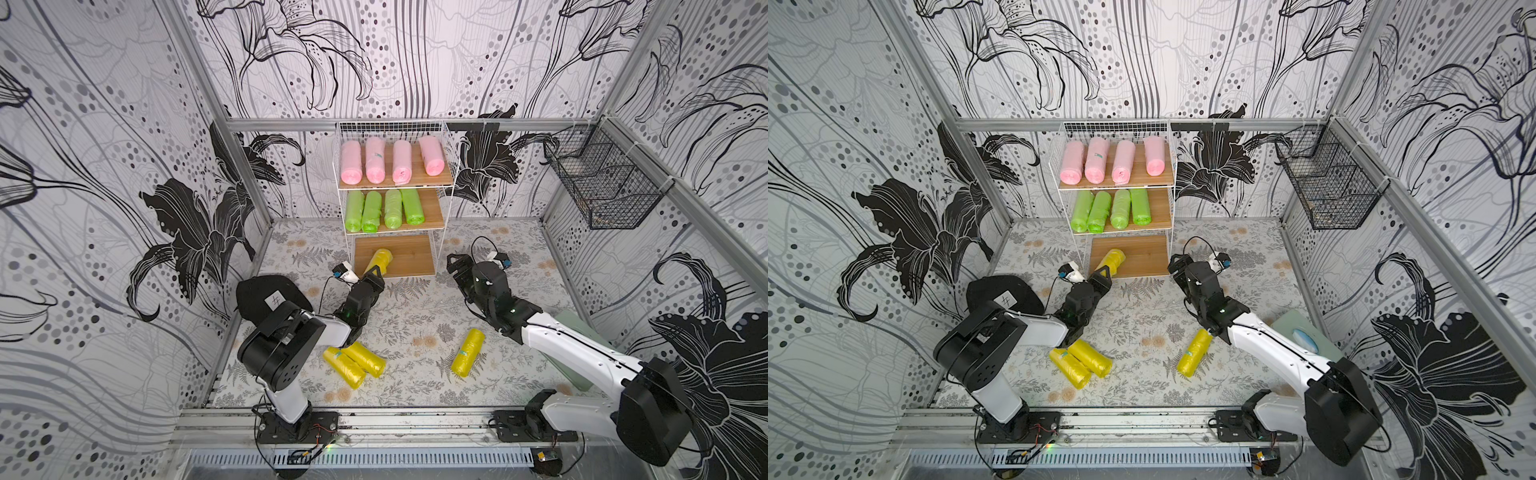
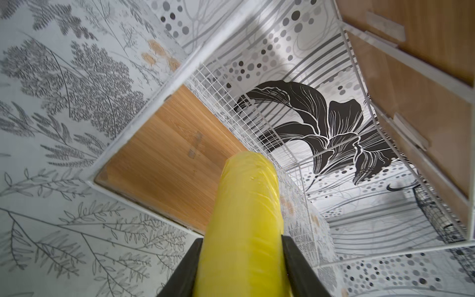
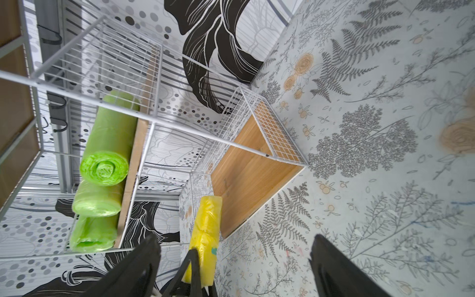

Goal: Sort the rolls of trash bags by color and place them on the shelf
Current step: Place the roll of trash bags on the shelf.

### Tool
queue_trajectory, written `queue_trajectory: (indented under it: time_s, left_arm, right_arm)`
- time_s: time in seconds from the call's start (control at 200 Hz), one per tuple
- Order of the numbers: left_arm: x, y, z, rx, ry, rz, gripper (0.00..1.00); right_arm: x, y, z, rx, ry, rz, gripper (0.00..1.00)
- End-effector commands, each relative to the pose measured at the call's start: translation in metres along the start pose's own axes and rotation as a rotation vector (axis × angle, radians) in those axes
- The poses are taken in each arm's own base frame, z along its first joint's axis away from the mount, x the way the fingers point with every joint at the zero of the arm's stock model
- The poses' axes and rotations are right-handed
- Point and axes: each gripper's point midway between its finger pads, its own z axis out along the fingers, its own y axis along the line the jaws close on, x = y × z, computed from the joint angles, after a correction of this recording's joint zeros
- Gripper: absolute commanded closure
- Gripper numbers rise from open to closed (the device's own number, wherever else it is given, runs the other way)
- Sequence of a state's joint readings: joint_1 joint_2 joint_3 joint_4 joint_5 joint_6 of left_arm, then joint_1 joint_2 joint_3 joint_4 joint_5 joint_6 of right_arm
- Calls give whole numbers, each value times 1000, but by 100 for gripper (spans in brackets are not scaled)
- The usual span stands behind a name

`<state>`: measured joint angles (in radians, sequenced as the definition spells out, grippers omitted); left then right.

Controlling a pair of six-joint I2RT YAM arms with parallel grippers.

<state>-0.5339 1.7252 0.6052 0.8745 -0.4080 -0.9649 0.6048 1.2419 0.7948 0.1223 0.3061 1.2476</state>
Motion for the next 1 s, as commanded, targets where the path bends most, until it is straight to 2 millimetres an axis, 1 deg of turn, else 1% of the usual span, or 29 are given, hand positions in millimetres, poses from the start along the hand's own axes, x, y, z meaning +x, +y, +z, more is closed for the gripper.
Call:
queue_trajectory:
  time_s: [0.0, 0.055, 0.17, 0.28, 0.411, 0.601, 0.701, 0.766, 0.841, 0.941, 0.996]
  left_arm:
    - [-35, -18, 7, 1, -166, 99, 76]
    - [-38, -12, 11, -24, -180, 120, 76]
    - [-36, 1, 24, -76, -179, 165, 76]
    - [-35, 6, 38, -87, -167, 194, 76]
    - [-36, 13, 49, -129, -169, 236, 75]
    - [-31, 28, 64, -187, -157, 272, 70]
    - [-29, 38, 72, -206, -142, 262, 67]
    - [-31, 42, 75, -210, -140, 240, 64]
    - [-33, 44, 78, -219, -136, 234, 60]
    - [-33, 48, 80, -244, -124, 222, 59]
    - [-30, 50, 81, -253, -110, 219, 56]
  right_arm:
    - [1, -9, -1, 10, 18, -18, 6]
    - [1, -12, -1, 12, 23, -17, 6]
    - [1, -14, 0, 11, 30, -12, 5]
    - [1, -17, 1, 13, 38, -5, 6]
    - [1, -19, 2, 12, 43, 0, 5]
    - [1, -20, 3, 8, 48, 7, 6]
    - [2, -20, 4, 6, 53, 10, 6]
    - [2, -21, 4, 8, 54, 10, 6]
    - [2, -21, 4, 8, 55, 10, 6]
    - [1, -20, 4, 3, 55, 13, 6]
    - [1, -19, 4, 1, 55, 12, 6]
